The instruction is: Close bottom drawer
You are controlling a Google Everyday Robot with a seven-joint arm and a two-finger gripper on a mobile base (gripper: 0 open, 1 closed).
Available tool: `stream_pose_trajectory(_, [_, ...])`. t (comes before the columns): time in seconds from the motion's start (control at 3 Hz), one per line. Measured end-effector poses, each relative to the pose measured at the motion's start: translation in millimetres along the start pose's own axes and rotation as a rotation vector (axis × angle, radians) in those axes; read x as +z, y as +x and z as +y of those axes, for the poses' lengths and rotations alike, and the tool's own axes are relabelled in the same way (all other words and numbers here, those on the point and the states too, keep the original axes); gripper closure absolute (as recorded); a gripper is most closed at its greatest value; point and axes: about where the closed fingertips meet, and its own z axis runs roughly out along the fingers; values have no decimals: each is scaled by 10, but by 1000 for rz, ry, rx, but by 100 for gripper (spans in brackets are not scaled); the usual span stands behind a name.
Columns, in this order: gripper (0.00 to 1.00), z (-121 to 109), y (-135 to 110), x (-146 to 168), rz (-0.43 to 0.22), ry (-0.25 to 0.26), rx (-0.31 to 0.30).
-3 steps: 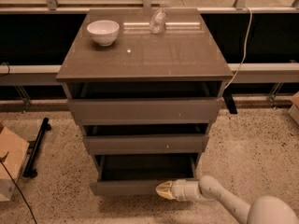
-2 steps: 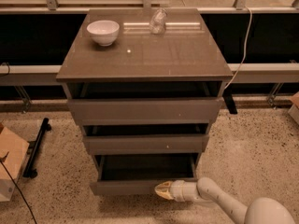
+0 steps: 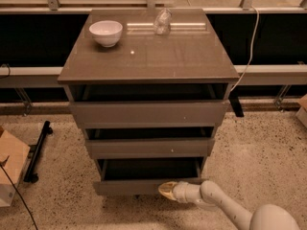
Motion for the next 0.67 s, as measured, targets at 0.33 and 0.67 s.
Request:
stream_pose_trajectory(0.33, [34, -2, -15, 23, -4, 2, -4])
stream_pose_trajectory(0.67, [11, 15, -19, 44, -5, -1, -4])
